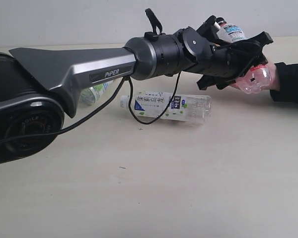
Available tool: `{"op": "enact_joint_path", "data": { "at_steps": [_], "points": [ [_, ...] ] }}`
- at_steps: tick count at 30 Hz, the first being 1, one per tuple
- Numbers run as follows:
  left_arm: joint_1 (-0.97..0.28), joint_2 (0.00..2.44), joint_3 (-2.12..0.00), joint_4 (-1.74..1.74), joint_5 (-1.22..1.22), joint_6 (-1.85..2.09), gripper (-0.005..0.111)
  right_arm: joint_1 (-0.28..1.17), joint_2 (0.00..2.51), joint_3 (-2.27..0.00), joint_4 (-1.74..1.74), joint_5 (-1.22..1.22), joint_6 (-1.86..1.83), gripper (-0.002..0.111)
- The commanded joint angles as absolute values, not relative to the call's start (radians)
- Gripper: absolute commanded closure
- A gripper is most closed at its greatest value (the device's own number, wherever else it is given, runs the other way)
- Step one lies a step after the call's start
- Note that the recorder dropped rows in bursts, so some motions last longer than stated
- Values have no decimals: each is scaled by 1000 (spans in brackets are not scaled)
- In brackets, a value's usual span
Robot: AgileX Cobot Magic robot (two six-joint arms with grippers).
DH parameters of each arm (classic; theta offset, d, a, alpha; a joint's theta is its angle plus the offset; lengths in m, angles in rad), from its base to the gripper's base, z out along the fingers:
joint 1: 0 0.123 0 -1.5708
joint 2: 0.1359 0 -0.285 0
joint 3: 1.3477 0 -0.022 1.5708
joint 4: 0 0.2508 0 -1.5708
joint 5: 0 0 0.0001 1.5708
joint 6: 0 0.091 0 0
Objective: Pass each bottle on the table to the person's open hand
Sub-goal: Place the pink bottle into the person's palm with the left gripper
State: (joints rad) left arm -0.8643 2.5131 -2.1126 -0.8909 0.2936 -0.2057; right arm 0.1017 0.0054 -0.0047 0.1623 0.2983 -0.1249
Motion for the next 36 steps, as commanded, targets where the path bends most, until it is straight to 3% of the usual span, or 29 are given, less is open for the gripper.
{"op": "enact_joint_path", "data": {
  "at_steps": [1,27,30,36],
  "points": [
    [-860,2508,-2119,-926,328,-184,107,94,0,0,165,290,-128,108],
    [-850,2549,-2119,-964,355,-179,106,94,0,0,165,290,-129,108],
    [-843,2549,-2119,-966,355,-179,101,94,0,0,165,290,-129,108],
    [-826,2549,-2119,-971,359,-179,73,94,0,0,165,290,-129,108]
  ]
}}
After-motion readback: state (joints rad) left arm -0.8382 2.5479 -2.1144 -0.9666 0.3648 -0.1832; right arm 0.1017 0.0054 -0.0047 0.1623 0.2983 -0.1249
